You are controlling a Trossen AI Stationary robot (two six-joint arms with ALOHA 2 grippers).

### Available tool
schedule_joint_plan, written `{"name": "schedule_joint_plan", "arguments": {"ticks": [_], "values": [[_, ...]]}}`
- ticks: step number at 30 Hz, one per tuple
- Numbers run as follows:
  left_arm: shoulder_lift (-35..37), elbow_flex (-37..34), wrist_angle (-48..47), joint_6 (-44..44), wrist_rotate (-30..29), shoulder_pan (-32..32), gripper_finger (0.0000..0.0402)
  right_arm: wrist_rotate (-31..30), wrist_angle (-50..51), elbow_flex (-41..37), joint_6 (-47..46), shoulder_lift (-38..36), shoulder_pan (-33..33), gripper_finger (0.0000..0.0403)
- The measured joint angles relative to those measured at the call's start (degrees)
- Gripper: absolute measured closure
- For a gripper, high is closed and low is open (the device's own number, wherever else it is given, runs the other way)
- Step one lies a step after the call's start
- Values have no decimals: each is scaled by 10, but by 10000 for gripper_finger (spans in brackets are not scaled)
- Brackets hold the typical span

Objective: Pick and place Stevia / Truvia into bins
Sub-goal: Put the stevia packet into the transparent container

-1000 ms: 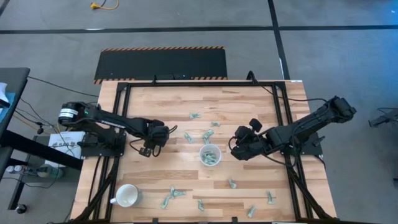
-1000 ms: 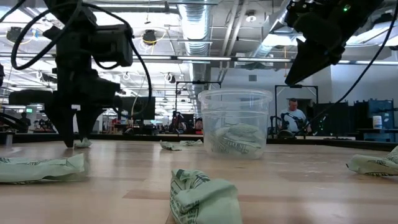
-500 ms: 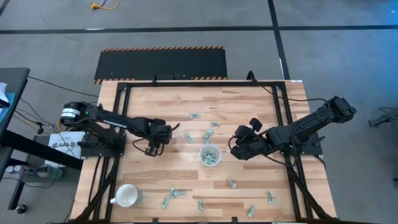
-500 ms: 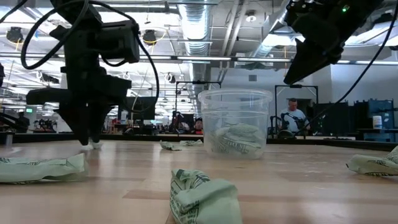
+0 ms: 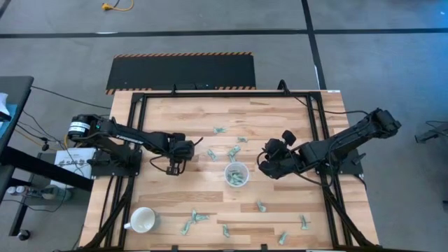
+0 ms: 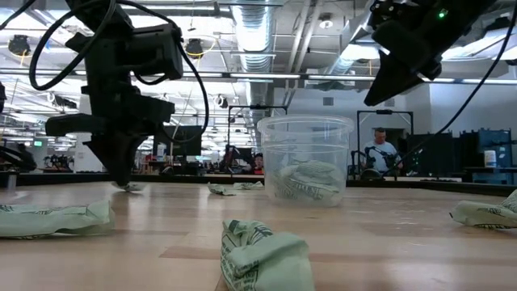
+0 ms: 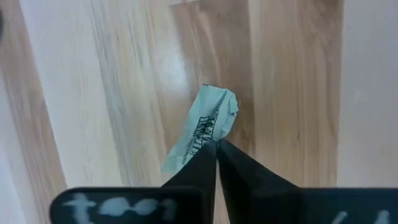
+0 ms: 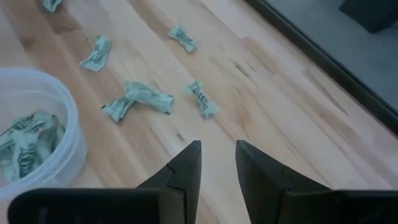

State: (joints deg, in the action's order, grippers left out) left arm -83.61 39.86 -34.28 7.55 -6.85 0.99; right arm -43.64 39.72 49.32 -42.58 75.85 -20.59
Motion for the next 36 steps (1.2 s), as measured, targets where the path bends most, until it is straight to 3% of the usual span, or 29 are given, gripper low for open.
{"name": "schedule_joint_plan", "arguments": {"ticks": [8, 18, 23, 29, 36], "values": [[1, 30, 3, -13, -1, -25, 401, -2, -17, 0, -4, 0, 19, 310], [1, 158, 4, 19, 0, -64, 401, -2, -20, 0, -4, 48, 21, 310], [2, 201, 80, 62, 27, -78, 401, 0, -19, 0, -4, 80, 24, 310], [-9, 200, 198, 83, 138, -78, 401, 0, -14, 0, -5, 89, 24, 310], [-80, 199, 307, 101, 159, -77, 401, 0, -16, 0, -4, 89, 25, 310]]}}
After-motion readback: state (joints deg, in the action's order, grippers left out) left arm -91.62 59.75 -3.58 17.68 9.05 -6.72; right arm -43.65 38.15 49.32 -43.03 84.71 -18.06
